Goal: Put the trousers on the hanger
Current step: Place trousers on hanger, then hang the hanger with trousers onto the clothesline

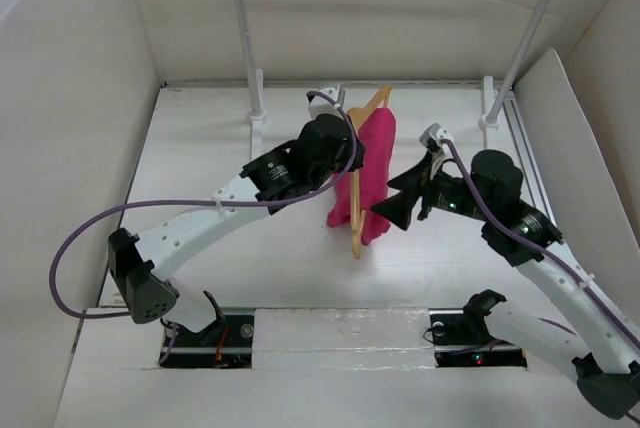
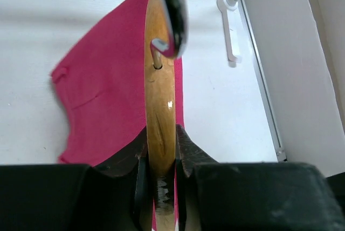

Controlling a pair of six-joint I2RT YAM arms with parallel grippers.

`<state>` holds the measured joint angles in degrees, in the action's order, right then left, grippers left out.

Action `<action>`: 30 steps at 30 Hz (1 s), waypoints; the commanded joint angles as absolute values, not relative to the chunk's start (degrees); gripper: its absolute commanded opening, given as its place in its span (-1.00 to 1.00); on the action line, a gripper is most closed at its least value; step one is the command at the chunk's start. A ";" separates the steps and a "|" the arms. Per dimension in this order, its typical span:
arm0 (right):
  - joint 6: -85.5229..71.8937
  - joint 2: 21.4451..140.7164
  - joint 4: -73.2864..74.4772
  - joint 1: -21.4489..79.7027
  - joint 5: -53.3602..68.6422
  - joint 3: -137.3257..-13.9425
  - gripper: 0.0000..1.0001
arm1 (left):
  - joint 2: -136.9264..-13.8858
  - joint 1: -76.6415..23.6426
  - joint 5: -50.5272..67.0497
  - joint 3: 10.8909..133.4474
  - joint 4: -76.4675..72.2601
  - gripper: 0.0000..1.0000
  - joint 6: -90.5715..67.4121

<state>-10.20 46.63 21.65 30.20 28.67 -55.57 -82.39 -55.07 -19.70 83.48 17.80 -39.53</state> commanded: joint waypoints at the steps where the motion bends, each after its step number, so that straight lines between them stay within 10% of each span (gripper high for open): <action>1: -17.49 51.65 13.11 34.53 25.58 -58.09 0.77 | -82.26 -55.37 -20.39 89.82 12.92 -1.00 -37.54; 13: -25.40 62.57 -2.38 37.97 23.12 -57.13 0.69 | -85.87 -56.60 -20.13 96.24 11.43 -1.00 -36.30; 21: -30.49 60.47 -8.43 38.76 20.39 -53.44 -0.35 | -87.44 -56.60 -19.42 102.46 10.99 -1.00 -33.84; 30: -32.60 58.71 -11.51 34.91 21.79 -57.83 -0.80 | -89.73 -54.23 -14.94 108.01 10.55 -0.97 -32.70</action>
<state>-32.86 60.58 -3.31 36.05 16.43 -53.98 -91.02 -54.43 -18.33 102.08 22.52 -32.16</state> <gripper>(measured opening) 0.308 0.108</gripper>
